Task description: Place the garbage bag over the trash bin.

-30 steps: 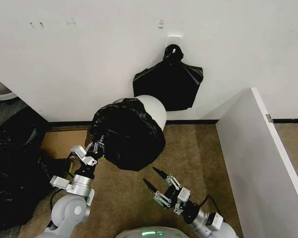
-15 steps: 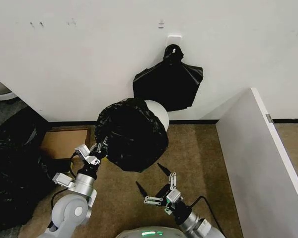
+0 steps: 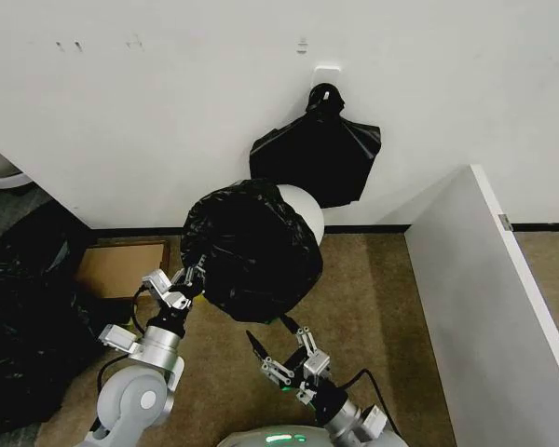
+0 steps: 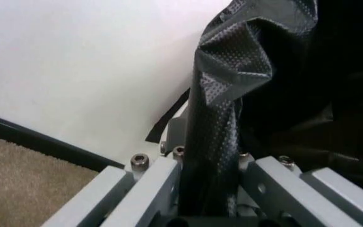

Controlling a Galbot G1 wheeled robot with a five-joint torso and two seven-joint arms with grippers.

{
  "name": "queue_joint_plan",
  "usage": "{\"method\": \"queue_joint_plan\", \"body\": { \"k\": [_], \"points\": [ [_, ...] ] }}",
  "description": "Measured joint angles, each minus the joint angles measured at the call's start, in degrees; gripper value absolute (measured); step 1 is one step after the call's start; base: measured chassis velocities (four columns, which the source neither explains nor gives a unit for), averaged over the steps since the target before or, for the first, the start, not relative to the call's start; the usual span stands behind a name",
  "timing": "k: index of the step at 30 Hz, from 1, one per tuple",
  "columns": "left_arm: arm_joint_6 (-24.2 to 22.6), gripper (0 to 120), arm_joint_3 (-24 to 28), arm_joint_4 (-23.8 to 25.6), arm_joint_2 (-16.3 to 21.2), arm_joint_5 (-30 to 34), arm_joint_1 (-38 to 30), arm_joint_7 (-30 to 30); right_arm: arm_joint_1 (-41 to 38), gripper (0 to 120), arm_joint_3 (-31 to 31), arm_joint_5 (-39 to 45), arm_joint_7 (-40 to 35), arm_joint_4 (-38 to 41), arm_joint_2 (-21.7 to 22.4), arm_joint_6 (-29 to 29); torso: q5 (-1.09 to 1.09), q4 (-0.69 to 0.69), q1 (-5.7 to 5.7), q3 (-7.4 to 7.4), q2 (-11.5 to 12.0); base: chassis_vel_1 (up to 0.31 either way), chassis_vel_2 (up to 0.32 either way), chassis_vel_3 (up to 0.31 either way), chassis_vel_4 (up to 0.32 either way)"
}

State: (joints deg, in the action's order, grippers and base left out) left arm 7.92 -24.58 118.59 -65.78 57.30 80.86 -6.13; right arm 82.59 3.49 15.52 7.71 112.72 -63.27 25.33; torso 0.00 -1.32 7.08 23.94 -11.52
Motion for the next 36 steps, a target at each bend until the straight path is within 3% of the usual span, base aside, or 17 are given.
{"method": "queue_joint_plan", "body": {
  "k": [3, 14, 25, 36],
  "points": [
    [0.0, 0, 0.0, -0.1, 0.0, 0.0, -0.1, 0.0, 0.0, 43, -0.2, 0.1, 0.2, 0.0, 0.1, 0.0, 0.0, 0.0, 0.0, 0.0, 0.0, 0.0, 0.0, 0.0, 0.0],
    [-0.1, 0, 0.0, -0.4, 0.2, -0.1, -0.4, 0.0, -0.4, 0, -1.2, 0.6, 0.9, -0.7, 0.2, 0.3, 0.01, 0.0, 0.0, 0.01, 0.0, 0.0, 0.0, 0.0, 0.0],
    [-0.7, 0, 0.1, 0.6, 0.2, 0.7, -0.3, 0.3, -0.8, 0, -2.5, -0.4, 2.4, -2.3, -0.1, 0.5, 0.0, 0.0, 0.0, 0.0, 0.0, 0.0, 0.0, 0.0, 0.0],
    [-1.8, 0, 0.1, 1.9, 0.8, 0.1, 0.4, 0.7, -2.5, 0, -5.6, -8.6, -6.9, -7.1, -1.4, 0.4, 0.01, 0.0, 0.0, 0.0, 0.0, 0.0, 0.0, 0.0, 0.0]
  ]
}}
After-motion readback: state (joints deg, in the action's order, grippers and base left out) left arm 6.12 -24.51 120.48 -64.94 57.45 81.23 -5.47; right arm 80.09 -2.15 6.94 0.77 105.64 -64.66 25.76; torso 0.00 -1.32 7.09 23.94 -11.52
